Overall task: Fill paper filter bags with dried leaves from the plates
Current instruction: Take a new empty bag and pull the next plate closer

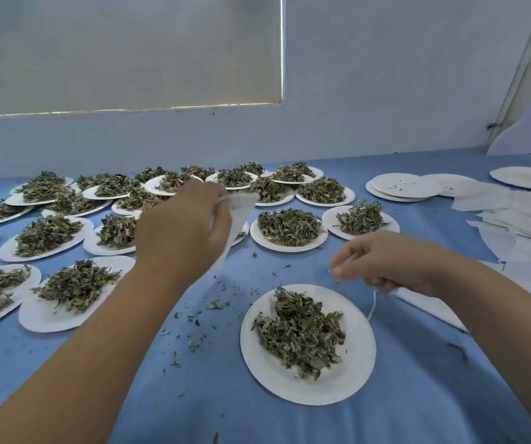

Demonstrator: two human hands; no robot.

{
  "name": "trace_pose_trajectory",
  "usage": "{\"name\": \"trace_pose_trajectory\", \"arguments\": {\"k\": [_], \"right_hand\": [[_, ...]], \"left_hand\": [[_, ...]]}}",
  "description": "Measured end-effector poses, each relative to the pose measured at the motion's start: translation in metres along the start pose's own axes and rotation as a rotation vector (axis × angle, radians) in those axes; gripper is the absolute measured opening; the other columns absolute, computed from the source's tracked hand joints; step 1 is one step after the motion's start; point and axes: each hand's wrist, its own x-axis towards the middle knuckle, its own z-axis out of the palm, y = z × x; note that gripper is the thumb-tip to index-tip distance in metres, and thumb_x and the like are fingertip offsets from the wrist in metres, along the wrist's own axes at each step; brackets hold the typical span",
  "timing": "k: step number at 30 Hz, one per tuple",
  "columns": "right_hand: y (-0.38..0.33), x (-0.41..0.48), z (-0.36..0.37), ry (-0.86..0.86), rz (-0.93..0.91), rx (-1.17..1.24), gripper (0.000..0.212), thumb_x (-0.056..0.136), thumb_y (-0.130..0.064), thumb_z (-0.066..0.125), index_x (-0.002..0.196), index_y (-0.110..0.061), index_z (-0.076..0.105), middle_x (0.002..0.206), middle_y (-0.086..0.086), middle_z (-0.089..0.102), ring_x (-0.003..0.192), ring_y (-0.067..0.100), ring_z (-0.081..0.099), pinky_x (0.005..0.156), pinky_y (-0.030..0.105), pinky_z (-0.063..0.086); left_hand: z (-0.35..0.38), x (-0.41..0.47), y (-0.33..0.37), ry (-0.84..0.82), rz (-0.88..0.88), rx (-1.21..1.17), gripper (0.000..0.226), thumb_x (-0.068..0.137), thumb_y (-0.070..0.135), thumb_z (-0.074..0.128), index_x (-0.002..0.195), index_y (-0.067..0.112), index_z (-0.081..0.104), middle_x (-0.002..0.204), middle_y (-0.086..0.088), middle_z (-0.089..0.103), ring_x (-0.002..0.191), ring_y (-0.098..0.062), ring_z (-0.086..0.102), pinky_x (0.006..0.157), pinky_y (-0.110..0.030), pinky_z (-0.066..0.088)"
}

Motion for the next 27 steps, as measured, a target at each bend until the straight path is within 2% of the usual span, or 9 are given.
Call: {"name": "trace_pose_trajectory", "arguments": {"k": [3, 6, 9, 12, 15, 18, 21, 24, 27], "right_hand": [[-0.015, 0.008, 0.009, 0.091, -0.195, 0.073, 0.023, 0.077, -0.024, 0.078, 0.098, -0.024, 0.070, 0.079, 0.003, 0.055, 0.054, 0.011, 0.044, 0.048, 0.021, 0.039], [-0.028, 0.019, 0.029, 0.107, -0.326, 0.019, 0.037, 0.078, -0.028, 0.078, 0.111, -0.038, 0.064, 0.095, -0.013, 0.065, 0.056, 0.007, 0.059, 0.054, 0.019, 0.048], [-0.032, 0.031, 0.047, 0.078, -0.413, -0.056, 0.044, 0.080, -0.026, 0.077, 0.118, -0.041, 0.060, 0.113, -0.016, 0.061, 0.062, 0.008, 0.064, 0.057, 0.019, 0.048], [-0.026, 0.039, 0.057, 0.057, -0.436, 0.046, 0.018, 0.082, -0.021, 0.075, 0.097, -0.030, 0.070, 0.084, -0.007, 0.070, 0.061, 0.009, 0.060, 0.058, 0.026, 0.046], [-0.018, 0.042, 0.058, 0.063, -0.451, 0.133, 0.006, 0.083, -0.019, 0.074, 0.083, -0.024, 0.072, 0.062, -0.009, 0.063, 0.057, 0.007, 0.057, 0.056, 0.020, 0.045], [-0.013, 0.042, 0.061, 0.108, -0.497, 0.129, 0.009, 0.084, -0.017, 0.073, 0.083, -0.026, 0.073, 0.062, -0.007, 0.062, 0.058, 0.007, 0.055, 0.056, 0.019, 0.045], [-0.010, 0.039, 0.066, 0.141, -0.539, 0.044, 0.010, 0.084, -0.017, 0.072, 0.082, -0.027, 0.073, 0.069, 0.007, 0.061, 0.060, 0.009, 0.049, 0.058, 0.026, 0.041], [-0.011, 0.036, 0.069, 0.181, -0.559, 0.036, 0.011, 0.083, -0.016, 0.073, 0.084, -0.027, 0.074, 0.074, 0.005, 0.064, 0.063, 0.008, 0.051, 0.061, 0.026, 0.042], [-0.013, 0.036, 0.071, 0.294, -0.578, 0.011, 0.014, 0.081, -0.017, 0.075, 0.086, -0.029, 0.071, 0.075, -0.008, 0.059, 0.063, 0.002, 0.050, 0.061, 0.014, 0.040]], "left_hand": [[0.012, -0.013, 0.005, -0.069, 0.116, -0.055, 0.019, 0.090, 0.021, 0.052, 0.094, 0.012, 0.067, 0.084, -0.001, 0.063, 0.057, -0.024, 0.055, 0.044, -0.028, 0.040], [0.027, -0.027, 0.011, -0.154, -0.061, -0.312, 0.018, 0.091, 0.022, 0.049, 0.094, 0.014, 0.066, 0.083, 0.005, 0.062, 0.067, -0.007, 0.051, 0.056, -0.025, 0.039], [0.037, -0.037, 0.013, -0.230, -0.230, -0.524, 0.016, 0.096, 0.015, 0.050, 0.089, 0.020, 0.064, 0.074, 0.009, 0.058, 0.069, -0.003, 0.051, 0.053, -0.016, 0.035], [0.035, -0.041, 0.012, -0.260, -0.310, -0.621, 0.024, 0.096, 0.013, 0.050, 0.086, 0.030, 0.063, 0.068, 0.018, 0.057, 0.056, 0.000, 0.049, 0.048, -0.011, 0.035], [0.031, -0.041, 0.011, -0.288, -0.351, -0.596, 0.026, 0.093, 0.011, 0.052, 0.080, 0.031, 0.063, 0.069, 0.015, 0.056, 0.058, -0.001, 0.049, 0.049, -0.012, 0.037], [0.027, -0.041, 0.015, -0.368, -0.259, -0.414, 0.018, 0.090, 0.013, 0.052, 0.087, 0.023, 0.067, 0.081, 0.014, 0.057, 0.071, 0.000, 0.051, 0.060, -0.014, 0.038], [0.022, -0.043, 0.022, -0.391, -0.208, -0.370, 0.027, 0.082, 0.031, 0.047, 0.096, 0.024, 0.070, 0.090, 0.014, 0.062, 0.085, -0.004, 0.055, 0.075, -0.029, 0.047], [0.019, -0.044, 0.029, -0.419, -0.177, -0.384, 0.021, 0.088, 0.035, 0.051, 0.092, 0.028, 0.069, 0.084, 0.012, 0.062, 0.079, -0.006, 0.056, 0.070, -0.035, 0.049], [0.024, -0.045, 0.029, -0.413, -0.211, -0.401, 0.015, 0.092, 0.024, 0.058, 0.082, 0.022, 0.069, 0.076, 0.009, 0.061, 0.069, -0.008, 0.055, 0.064, -0.034, 0.047]]}}
